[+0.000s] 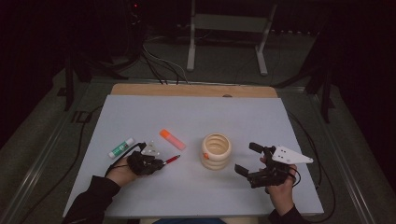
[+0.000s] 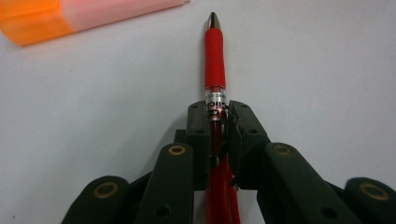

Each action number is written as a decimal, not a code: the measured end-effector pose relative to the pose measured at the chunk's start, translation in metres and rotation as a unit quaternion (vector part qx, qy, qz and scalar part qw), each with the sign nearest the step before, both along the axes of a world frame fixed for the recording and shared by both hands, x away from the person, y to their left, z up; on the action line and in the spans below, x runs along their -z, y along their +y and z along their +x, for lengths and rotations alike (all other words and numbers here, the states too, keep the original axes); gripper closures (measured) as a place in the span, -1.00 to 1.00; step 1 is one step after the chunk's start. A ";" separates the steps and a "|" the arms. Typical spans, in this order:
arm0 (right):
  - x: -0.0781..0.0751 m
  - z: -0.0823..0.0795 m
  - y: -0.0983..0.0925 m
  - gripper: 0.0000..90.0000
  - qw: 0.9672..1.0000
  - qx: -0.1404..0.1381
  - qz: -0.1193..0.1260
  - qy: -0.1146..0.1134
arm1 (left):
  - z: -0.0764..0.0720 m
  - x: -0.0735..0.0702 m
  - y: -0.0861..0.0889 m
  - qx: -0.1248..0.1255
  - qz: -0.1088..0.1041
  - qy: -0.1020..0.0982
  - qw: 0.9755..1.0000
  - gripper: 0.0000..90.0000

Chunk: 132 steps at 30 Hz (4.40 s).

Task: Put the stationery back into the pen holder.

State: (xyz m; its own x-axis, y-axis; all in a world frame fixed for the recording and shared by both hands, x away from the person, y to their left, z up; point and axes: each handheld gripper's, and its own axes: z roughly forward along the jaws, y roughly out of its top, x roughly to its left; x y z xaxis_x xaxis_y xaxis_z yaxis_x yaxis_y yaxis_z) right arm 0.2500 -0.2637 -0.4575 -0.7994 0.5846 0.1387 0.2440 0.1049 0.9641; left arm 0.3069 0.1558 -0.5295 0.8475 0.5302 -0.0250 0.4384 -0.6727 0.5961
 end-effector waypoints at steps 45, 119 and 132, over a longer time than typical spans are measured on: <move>-0.008 0.004 0.020 -1.00 1.000 -0.006 0.010 0.006 | -0.034 -0.058 -0.008 0.011 -0.246 -0.088 0.965 0.79; -0.040 0.017 0.098 0.78 0.984 -0.038 0.091 0.151 | -0.054 -0.057 -0.035 0.036 -0.321 -0.110 0.940 0.00; -0.068 0.021 0.070 0.78 0.994 0.009 0.074 0.075 | -0.051 -0.056 -0.030 0.005 -0.288 -0.117 0.950 -0.55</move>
State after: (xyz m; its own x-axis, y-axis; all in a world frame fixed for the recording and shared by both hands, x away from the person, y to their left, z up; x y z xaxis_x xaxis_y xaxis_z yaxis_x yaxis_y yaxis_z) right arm 0.2711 -0.1936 -0.3895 -0.7529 0.5629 0.3409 0.3869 -0.0404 0.9212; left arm 0.2563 0.1260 -0.4737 0.8703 0.4779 -0.1192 0.2442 -0.2085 0.9470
